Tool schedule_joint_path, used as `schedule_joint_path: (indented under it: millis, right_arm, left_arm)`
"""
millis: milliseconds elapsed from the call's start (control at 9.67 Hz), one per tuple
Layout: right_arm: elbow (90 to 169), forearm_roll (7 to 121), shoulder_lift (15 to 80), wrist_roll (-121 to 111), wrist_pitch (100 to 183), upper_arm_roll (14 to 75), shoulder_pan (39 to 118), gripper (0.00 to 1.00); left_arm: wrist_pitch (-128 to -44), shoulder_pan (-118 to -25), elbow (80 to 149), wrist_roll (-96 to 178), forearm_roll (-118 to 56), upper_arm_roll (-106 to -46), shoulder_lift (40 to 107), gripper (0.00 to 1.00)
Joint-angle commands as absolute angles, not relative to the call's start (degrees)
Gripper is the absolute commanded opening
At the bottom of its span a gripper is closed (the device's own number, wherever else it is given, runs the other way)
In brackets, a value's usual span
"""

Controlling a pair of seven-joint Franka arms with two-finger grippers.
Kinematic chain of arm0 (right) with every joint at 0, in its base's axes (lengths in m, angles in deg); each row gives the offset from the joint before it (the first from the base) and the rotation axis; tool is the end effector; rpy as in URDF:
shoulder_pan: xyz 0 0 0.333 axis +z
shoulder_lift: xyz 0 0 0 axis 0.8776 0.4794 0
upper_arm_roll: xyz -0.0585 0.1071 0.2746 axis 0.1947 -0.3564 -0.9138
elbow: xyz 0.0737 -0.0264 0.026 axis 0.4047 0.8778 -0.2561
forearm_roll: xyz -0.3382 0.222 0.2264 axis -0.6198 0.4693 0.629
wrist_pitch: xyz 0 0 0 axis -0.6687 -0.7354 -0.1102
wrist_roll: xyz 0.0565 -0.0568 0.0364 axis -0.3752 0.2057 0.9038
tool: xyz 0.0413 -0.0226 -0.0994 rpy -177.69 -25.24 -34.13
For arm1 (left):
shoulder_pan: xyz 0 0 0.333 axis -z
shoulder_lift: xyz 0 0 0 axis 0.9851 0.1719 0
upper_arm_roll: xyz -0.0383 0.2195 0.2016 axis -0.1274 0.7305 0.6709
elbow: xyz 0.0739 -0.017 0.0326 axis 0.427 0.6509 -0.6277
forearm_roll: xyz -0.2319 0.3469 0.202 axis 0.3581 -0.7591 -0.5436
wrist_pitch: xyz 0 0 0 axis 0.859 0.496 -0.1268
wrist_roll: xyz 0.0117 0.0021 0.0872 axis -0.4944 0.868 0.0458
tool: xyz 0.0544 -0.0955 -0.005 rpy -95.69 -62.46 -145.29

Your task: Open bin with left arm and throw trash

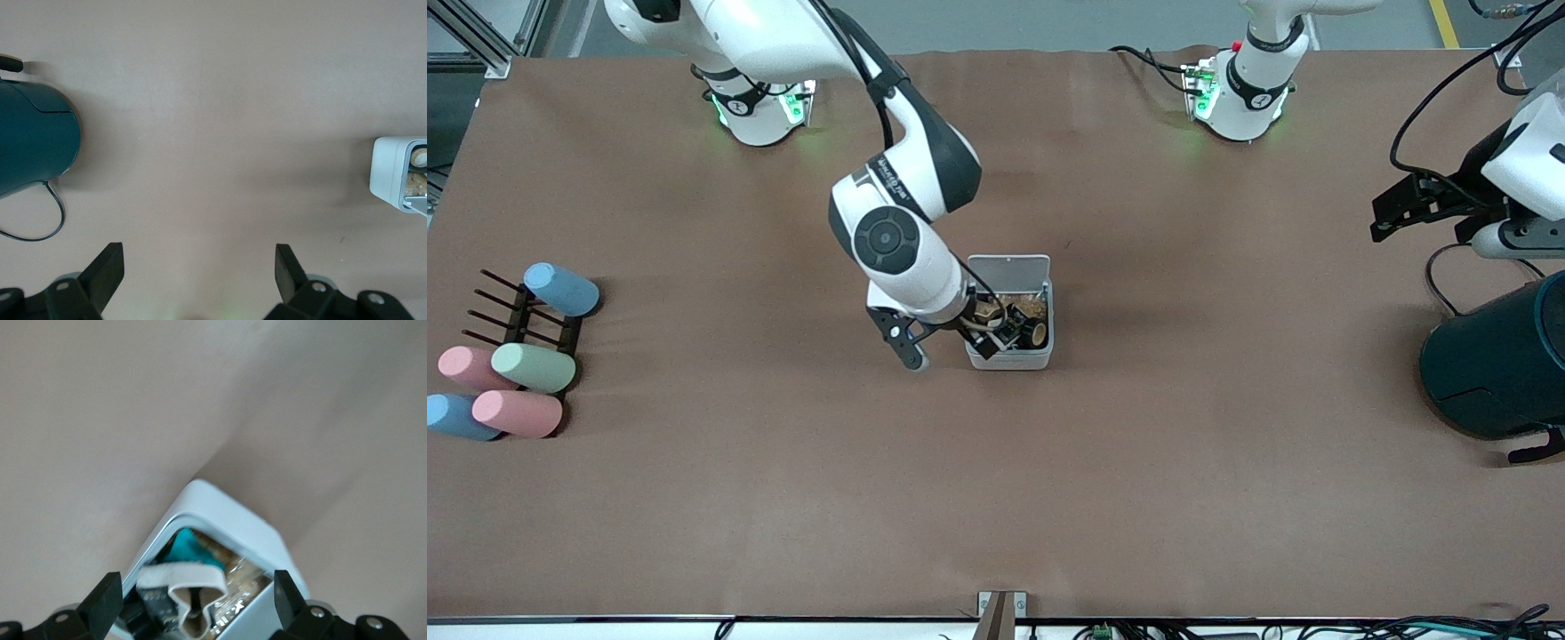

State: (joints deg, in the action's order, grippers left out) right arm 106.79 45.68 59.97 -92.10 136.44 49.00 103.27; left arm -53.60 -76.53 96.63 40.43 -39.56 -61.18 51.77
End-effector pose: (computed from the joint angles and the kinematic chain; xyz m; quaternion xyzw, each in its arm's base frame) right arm 0.6369 0.4541 0.3233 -0.8832 0.4584 0.0895 0.0419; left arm 0.6320 -0.0758 0.6352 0.9999 -0.0107 -0.0100 0.0024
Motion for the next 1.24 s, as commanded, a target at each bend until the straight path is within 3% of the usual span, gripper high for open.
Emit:
schedule_joint_path:
  millis: [0, 310, 517, 724, 1138]
  right_arm:
    - [107.37, 45.67, 55.79, -82.63, 125.61, 48.59, 93.84, 1.0]
    - [107.54, 39.45, 51.75, -61.36, 117.5, 49.21, 82.13, 1.0]
    - [107.37, 37.77, 46.66, -42.39, 113.53, 49.3, 74.83, 1.0]
    - [106.93, 33.56, 41.65, -22.01, 109.58, 49.3, 71.39, 1.0]
    - [106.93, 28.65, 36.01, -2.89, 102.81, 49.47, 68.74, 1.0]
  left_arm:
    - [-52.82, -76.59, 96.44, 40.16, -38.84, -60.99, 51.21, 1.0]
    - [-52.82, -76.59, 96.61, 40.78, -38.66, -60.99, 50.94, 1.0]
    - [-55.44, -76.68, 101.5, 41.39, -38.66, -60.99, 47.18, 1.0]
    - [-55.81, -76.68, 102.24, 41.4, -38.92, -60.99, 46.81, 1.0]
    - [-55.72, -76.85, 101.72, 40.44, -39.19, -60.81, 47.51, 1.0]
